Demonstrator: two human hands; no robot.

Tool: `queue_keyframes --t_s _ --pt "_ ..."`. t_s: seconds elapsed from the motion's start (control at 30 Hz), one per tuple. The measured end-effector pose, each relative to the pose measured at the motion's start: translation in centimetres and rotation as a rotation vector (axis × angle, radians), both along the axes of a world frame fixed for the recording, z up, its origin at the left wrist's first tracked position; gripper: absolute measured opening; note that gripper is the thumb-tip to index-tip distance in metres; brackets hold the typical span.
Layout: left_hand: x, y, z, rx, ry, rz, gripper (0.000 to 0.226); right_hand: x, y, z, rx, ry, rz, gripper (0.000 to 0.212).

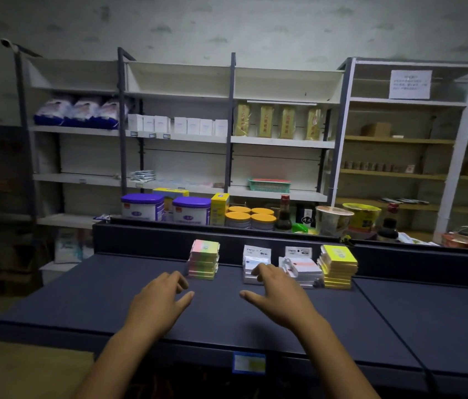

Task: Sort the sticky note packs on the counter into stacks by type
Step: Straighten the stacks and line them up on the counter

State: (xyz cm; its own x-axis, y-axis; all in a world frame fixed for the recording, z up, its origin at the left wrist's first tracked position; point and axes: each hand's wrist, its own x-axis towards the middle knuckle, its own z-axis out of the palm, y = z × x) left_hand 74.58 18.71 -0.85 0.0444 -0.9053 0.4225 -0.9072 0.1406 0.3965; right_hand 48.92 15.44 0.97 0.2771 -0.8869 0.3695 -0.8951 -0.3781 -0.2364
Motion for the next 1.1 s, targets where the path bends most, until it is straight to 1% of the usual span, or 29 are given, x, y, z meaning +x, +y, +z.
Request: queue_keyframes --t_s 0.27,0.63,0.77,0.87,0.97,1.03,1.1 --pt "2.5 -6.2 -1.1 0.031 0.028 0.01 0.017 3.1 -6.2 -0.9 0.002 -0.001 -0.006 0.054" --pt "4.0 -16.0 -0.6 0.044 0.06 0.021 0.023 5.7 -16.2 -1.1 0.033 -0.021 0.023 0.055" --pt "4.4 -19.1 -0.6 0.072 0.088 0.009 0.025 6.7 -18.9 -1.6 0.091 -0.072 0.015 0.055" --pt "4.7 -21.1 -0.7 0.101 0.172 -0.003 0.03 7.4 -20.2 -1.9 0.146 -0.146 0.004 0.056" --pt "4.9 -23.0 -0.9 0.174 0.248 -0.009 0.044 8.1 -21.5 -2.5 0.233 -0.259 -0.021 0.061" --pt "5.0 -24.0 -1.1 0.284 0.34 -0.037 0.053 8.5 -22.0 -3.1 0.318 -0.312 -0.052 0.069" --pt "5.0 -24.9 -1.5 0.414 0.427 -0.086 0.058 9.0 -22.4 -3.7 0.396 -0.325 -0.08 0.081"
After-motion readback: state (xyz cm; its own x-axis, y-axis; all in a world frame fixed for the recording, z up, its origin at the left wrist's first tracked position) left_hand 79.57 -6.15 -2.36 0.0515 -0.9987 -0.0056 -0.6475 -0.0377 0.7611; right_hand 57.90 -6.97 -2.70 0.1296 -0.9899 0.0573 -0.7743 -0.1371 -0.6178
